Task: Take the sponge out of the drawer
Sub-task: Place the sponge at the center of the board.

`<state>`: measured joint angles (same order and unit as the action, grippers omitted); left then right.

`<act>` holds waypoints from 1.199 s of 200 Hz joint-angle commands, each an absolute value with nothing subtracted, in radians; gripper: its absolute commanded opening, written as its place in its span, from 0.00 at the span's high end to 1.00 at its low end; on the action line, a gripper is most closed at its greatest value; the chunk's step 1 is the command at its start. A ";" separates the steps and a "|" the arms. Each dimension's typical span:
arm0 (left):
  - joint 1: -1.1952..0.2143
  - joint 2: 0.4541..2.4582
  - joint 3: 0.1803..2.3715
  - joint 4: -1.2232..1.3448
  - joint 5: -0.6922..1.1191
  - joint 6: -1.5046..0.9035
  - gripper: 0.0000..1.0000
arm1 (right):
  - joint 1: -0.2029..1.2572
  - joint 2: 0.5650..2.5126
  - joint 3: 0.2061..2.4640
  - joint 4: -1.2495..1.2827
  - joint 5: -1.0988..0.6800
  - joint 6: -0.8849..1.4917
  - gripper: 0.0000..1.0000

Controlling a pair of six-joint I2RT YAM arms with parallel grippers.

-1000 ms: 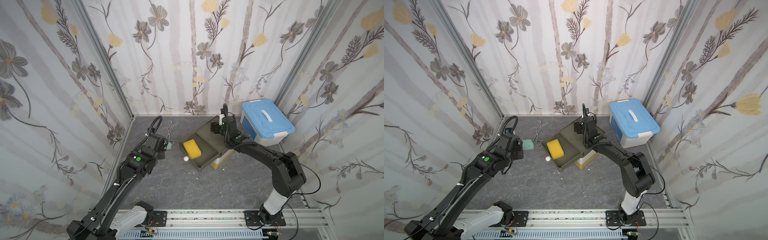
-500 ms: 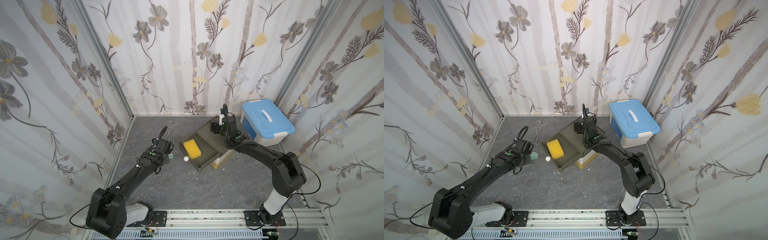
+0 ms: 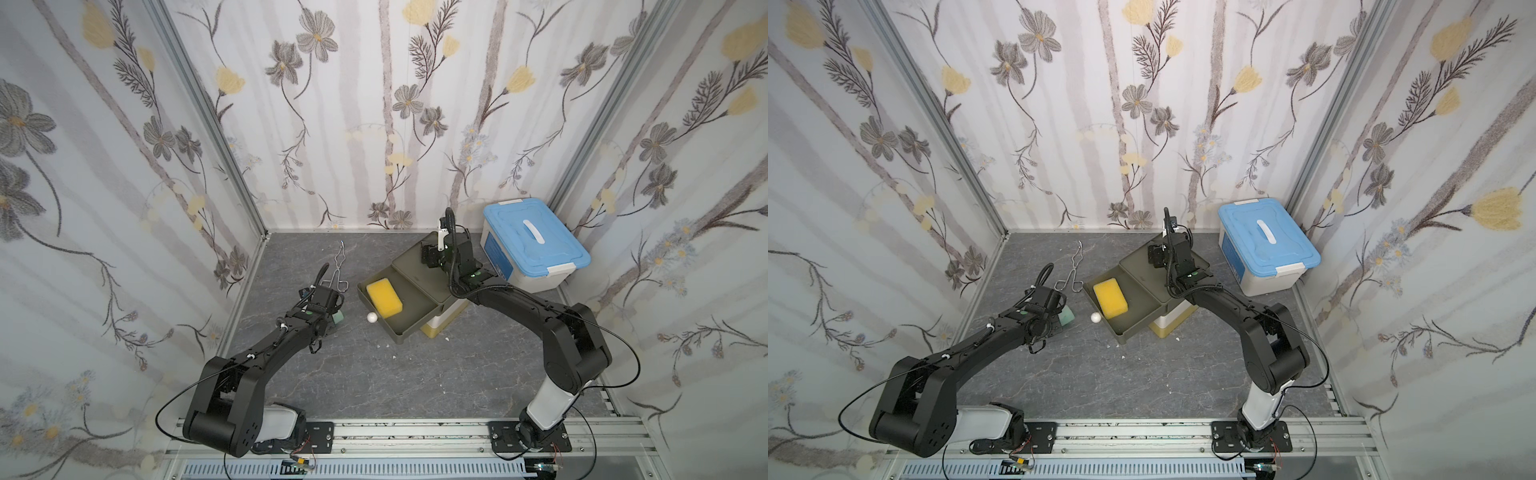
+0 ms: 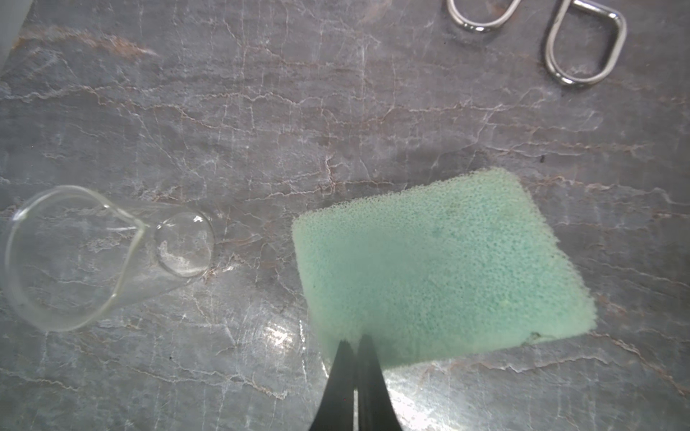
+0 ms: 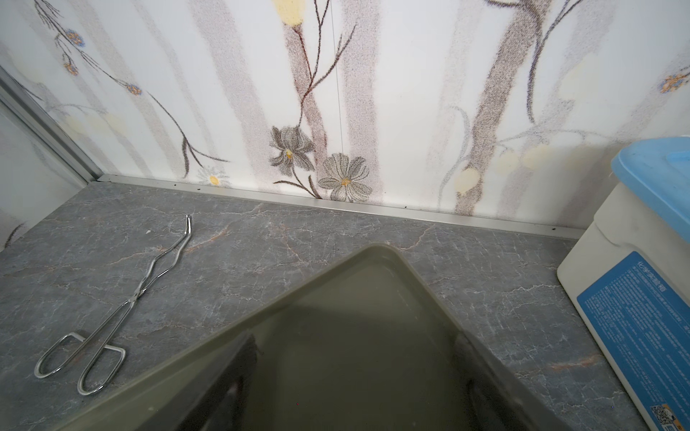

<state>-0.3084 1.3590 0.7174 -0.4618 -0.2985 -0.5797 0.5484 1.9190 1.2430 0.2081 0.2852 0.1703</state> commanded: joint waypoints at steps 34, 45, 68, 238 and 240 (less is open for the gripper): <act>-0.305 1.379 0.712 -0.464 -0.328 -0.592 0.74 | 0.543 1.965 1.233 -0.089 0.212 0.267 0.16; -0.305 1.387 0.717 -0.471 -0.332 -0.591 0.72 | 0.544 1.966 1.236 -0.091 0.211 0.266 0.16; -0.302 1.393 0.721 -0.481 -0.332 -0.596 0.69 | 0.544 1.968 1.239 -0.095 0.214 0.265 0.16; -0.305 1.163 0.551 -0.264 -0.041 -0.714 0.00 | 0.540 1.987 1.253 -0.106 0.231 0.264 0.18; -0.305 1.163 0.553 -0.267 -0.042 -0.713 0.00 | 0.541 1.987 1.253 -0.106 0.232 0.264 0.18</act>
<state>-0.3054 1.1843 0.5426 -0.3351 -0.0891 -0.6918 0.5476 1.9472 1.2739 0.2073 0.2794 0.1635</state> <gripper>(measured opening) 0.997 0.818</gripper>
